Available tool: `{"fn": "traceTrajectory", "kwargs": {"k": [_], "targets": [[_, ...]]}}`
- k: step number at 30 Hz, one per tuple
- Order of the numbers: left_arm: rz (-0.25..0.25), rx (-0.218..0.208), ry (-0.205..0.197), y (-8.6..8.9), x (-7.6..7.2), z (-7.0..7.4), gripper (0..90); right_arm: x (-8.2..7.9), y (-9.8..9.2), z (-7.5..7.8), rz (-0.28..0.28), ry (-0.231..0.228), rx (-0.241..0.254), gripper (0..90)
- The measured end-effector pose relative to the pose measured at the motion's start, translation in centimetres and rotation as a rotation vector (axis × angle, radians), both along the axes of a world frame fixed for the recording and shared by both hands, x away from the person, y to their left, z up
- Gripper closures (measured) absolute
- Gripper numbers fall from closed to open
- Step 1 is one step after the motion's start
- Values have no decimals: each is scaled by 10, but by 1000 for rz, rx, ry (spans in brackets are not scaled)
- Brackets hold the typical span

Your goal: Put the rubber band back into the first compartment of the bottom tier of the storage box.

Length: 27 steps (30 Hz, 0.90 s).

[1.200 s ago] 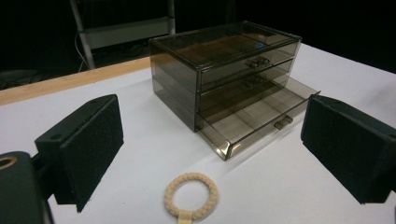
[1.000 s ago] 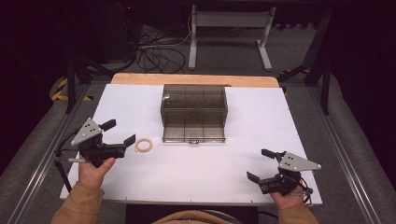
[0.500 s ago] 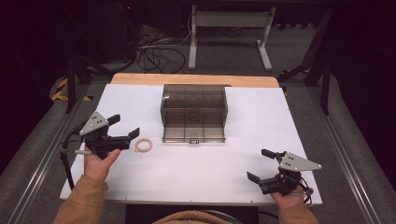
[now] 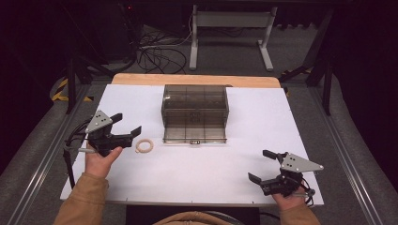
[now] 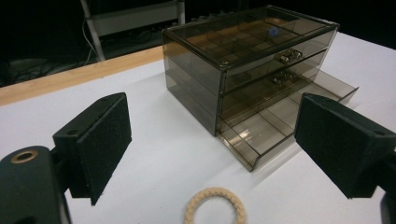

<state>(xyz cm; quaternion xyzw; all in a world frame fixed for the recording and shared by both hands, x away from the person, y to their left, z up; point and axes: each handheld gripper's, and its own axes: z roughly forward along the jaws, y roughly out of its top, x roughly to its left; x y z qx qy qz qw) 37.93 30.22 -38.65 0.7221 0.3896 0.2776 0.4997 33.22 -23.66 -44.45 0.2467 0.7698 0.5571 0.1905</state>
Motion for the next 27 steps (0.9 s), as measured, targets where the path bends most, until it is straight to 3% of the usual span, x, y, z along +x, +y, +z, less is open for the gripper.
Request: {"fn": "traceTrajectory", "kwargs": {"k": [6, 10, 19, 23, 27], "targets": [[4, -21, 59, -3, 2, 0, 141, 0, 0, 0, 9, 1, 1, 21], [18, 16, 65, -5, 5, -2, 144, 0, 1, 0, 13, 3, 0, 22], [52, 115, 154, -8, 19, -14, 162, 1, 1, -1, 17, 5, 0, 23], [55, 121, 209, -7, 26, -18, 176, 1, 1, -1, 19, 6, 0, 23], [64, 141, 235, -7, 32, -23, 189, 1, 1, -1, 21, 5, 2, 23]]}}
